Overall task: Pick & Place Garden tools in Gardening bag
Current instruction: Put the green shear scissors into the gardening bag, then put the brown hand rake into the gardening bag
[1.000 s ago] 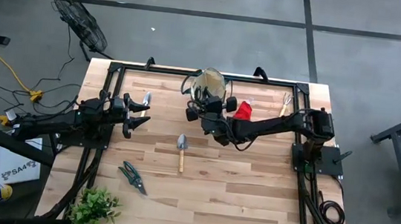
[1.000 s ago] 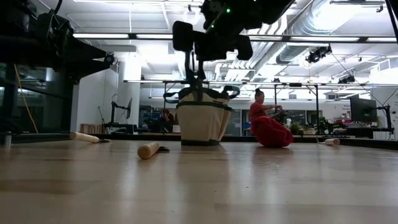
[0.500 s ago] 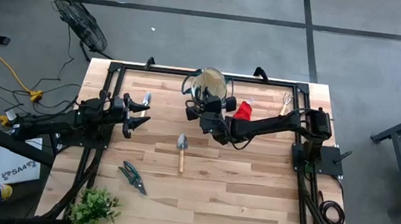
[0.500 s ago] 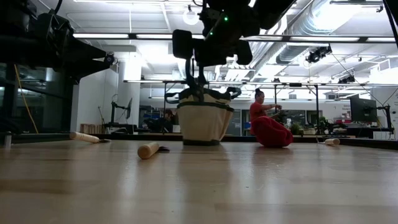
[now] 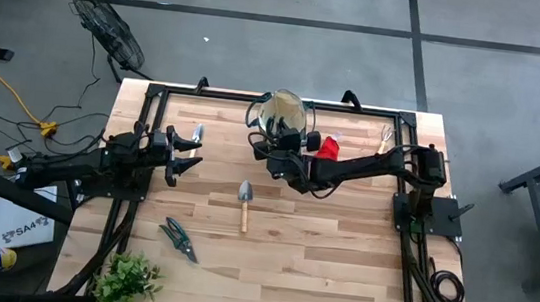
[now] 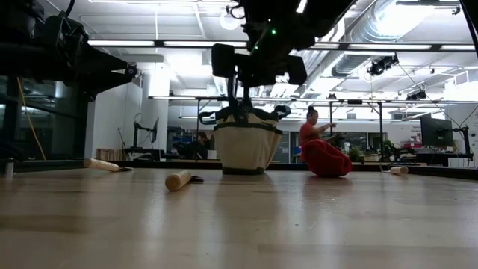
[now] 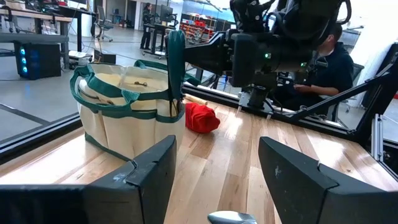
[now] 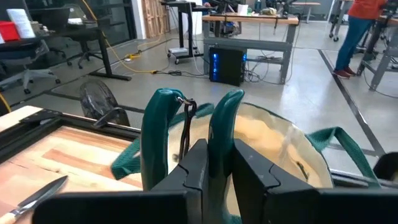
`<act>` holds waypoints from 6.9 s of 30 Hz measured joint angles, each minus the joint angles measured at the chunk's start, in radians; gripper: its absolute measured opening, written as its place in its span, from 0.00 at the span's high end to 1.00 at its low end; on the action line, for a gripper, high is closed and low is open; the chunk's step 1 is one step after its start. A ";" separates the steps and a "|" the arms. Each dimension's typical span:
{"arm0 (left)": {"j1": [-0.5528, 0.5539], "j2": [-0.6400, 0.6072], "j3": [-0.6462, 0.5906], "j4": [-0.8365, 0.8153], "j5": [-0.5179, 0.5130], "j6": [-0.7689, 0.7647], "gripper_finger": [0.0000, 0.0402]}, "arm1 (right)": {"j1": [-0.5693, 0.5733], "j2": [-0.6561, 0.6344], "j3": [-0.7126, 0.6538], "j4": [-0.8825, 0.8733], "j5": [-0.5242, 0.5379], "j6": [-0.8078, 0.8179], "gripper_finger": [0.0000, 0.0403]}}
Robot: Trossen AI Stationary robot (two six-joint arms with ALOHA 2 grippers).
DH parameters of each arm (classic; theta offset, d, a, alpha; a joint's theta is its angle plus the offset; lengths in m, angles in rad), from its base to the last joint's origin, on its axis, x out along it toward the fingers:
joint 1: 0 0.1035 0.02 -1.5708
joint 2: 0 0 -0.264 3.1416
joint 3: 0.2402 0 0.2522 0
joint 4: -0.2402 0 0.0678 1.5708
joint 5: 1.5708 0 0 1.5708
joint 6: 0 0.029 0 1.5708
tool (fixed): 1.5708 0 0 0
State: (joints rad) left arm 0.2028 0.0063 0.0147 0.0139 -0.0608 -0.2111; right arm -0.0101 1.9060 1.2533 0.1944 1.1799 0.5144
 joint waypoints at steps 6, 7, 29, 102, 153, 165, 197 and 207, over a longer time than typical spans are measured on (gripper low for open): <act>0.000 0.000 0.000 0.000 0.000 0.000 0.44 | -0.005 0.000 0.000 -0.035 0.019 0.065 0.91; 0.000 0.000 0.000 0.000 0.000 0.000 0.44 | -0.005 0.000 0.000 -0.035 0.023 0.065 0.91; 0.000 0.000 0.000 0.000 0.000 0.000 0.44 | -0.052 0.000 0.000 -0.042 0.068 0.069 0.91; 0.000 0.000 0.000 0.000 0.000 0.000 0.44 | -0.187 0.039 -0.001 0.178 -0.082 -0.162 0.96; 0.000 0.000 0.000 0.000 0.000 0.000 0.44 | -0.210 0.043 -0.001 0.128 -0.079 -0.095 0.96; 0.000 0.000 0.000 0.000 0.000 0.000 0.44 | -0.197 0.044 -0.001 0.132 -0.082 -0.135 0.90; 0.000 0.000 0.000 0.000 0.000 0.000 0.44 | -0.160 -0.311 -0.001 -0.500 -0.507 0.089 0.49; 0.000 0.000 0.000 0.000 0.000 0.000 0.44 | -0.143 -0.435 -0.089 -0.748 -0.857 0.374 0.49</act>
State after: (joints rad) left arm 0.2027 0.0067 0.0147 0.0136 -0.0608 -0.2108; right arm -0.1528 1.4707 1.1640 -0.5540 0.3226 0.8888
